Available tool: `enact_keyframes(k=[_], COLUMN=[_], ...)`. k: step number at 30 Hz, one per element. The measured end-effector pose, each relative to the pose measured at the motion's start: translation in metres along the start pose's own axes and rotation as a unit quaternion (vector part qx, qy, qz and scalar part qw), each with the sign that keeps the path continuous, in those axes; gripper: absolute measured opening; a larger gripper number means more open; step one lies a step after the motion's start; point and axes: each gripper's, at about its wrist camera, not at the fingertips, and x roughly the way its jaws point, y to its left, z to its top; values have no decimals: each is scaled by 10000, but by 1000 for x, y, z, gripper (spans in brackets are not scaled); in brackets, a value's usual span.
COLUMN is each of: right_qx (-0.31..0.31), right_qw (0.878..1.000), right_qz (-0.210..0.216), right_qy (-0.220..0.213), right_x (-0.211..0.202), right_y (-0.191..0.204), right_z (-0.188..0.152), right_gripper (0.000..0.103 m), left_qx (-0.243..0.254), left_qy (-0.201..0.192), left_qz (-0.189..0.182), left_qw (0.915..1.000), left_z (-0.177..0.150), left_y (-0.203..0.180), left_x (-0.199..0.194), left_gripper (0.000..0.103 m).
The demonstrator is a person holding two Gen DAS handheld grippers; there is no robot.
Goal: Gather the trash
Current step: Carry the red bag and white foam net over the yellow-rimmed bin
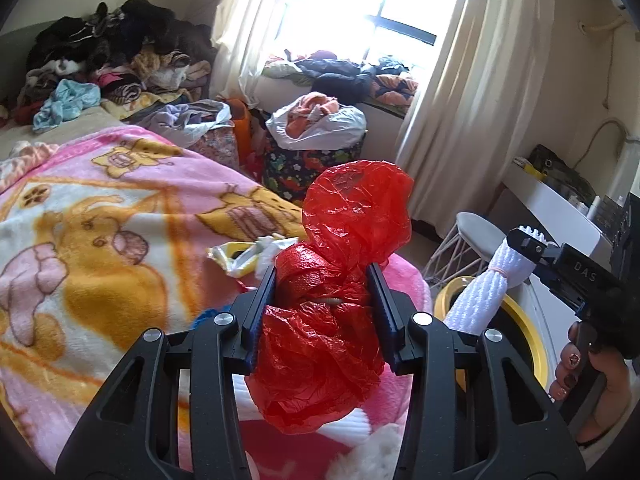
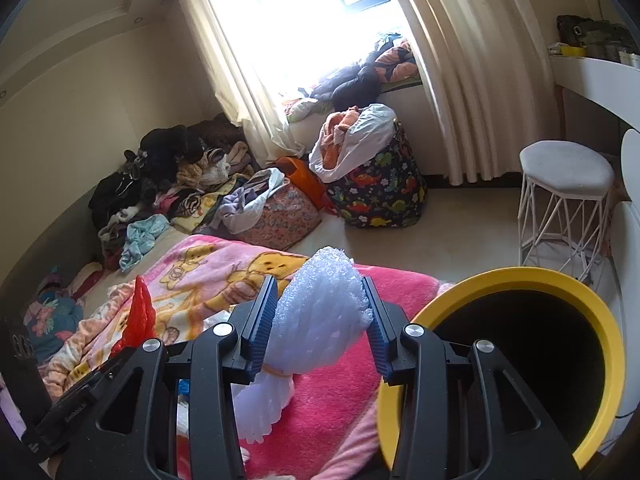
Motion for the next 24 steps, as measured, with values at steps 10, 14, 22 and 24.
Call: enact_keyframes(k=[10, 14, 22, 24], right_qx=[53, 67, 184, 176], right_qw=[9993, 9985, 9972, 9968], right_qz=[-327, -473, -654, -704], right_qy=[-177, -251, -313, -331], right_x=[-14, -19, -25, -25], right_y=[-19, -28, -47, -52], right_z=[1, 2, 2, 3], right_gripper=[40, 40, 40, 40], left_qx=[191, 274, 408, 444], left_qy=[87, 131, 200, 215], left_qz=[-209, -269, -395, -419], left_qw=[9996, 9992, 9982, 9979], left_z=[-3, -5, -8, -9], left_y=[-27, -35, -52, -57], left_x=[8, 12, 19, 21], left_gripper=[37, 37, 37, 37])
